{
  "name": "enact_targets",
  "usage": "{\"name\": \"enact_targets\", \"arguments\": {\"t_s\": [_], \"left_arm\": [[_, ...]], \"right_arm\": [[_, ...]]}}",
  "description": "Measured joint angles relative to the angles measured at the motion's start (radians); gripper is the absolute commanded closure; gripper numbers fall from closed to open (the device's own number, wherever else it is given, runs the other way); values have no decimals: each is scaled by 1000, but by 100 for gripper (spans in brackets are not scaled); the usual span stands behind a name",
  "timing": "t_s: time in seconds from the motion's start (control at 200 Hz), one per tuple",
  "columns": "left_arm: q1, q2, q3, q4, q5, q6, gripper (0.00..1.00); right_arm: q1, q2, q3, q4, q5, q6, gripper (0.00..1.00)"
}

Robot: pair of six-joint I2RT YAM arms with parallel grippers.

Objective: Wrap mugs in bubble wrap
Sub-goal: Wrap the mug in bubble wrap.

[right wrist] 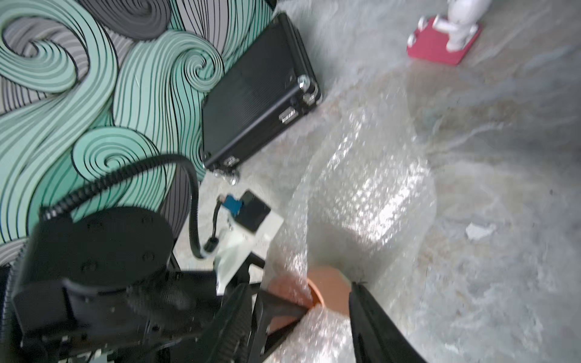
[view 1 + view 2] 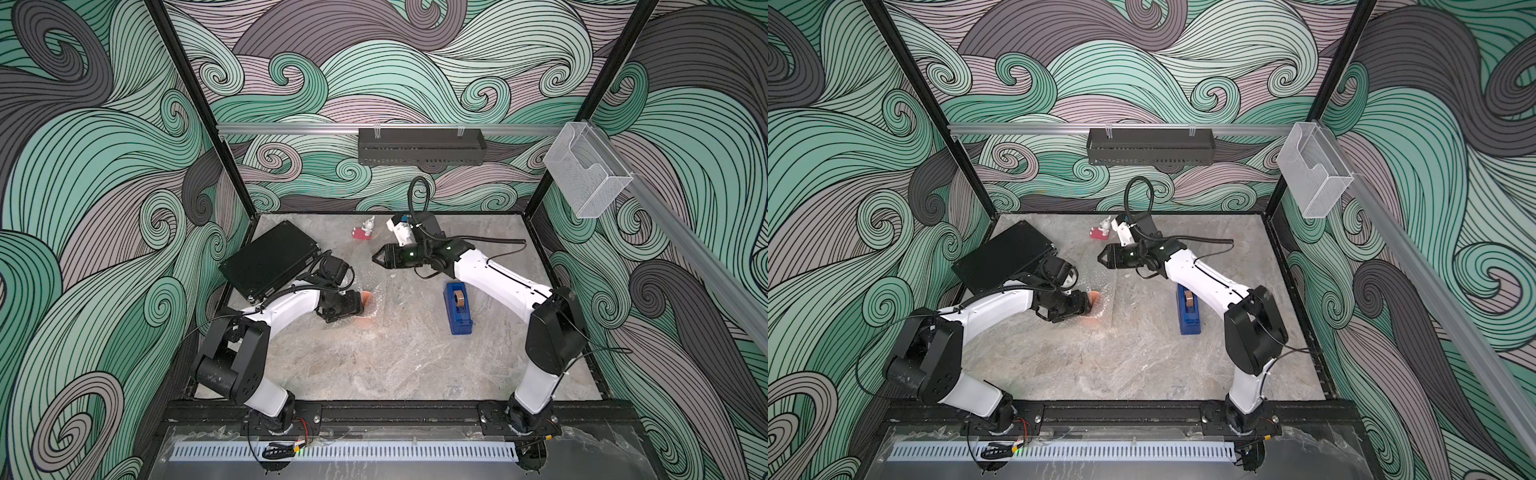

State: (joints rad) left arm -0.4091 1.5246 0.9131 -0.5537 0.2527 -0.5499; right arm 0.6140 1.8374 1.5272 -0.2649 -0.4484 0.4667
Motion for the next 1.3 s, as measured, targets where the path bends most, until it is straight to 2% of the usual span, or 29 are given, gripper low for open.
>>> {"name": "enact_targets", "arguments": {"t_s": [0.215,0.44,0.696,0.996,1.106,1.296], "left_arm": [[0,8,2,-1,-3,5,28],[0,19,5,-3,-6,9,28],[0,32,19,-13,-10,14,28],[0,32,21,-19,-13,18,28],[0,33,23,-21,-15,19,28],[0,45,28,-23,-18,19,28]], "right_arm": [[-72,259,160,111,-124,1,42],[-104,454,299,173,-222,8,31],[-114,601,417,238,-315,34,29],[-114,711,484,301,-399,97,26],[-115,732,487,354,-437,142,29],[-115,748,487,412,-490,202,52]]}}
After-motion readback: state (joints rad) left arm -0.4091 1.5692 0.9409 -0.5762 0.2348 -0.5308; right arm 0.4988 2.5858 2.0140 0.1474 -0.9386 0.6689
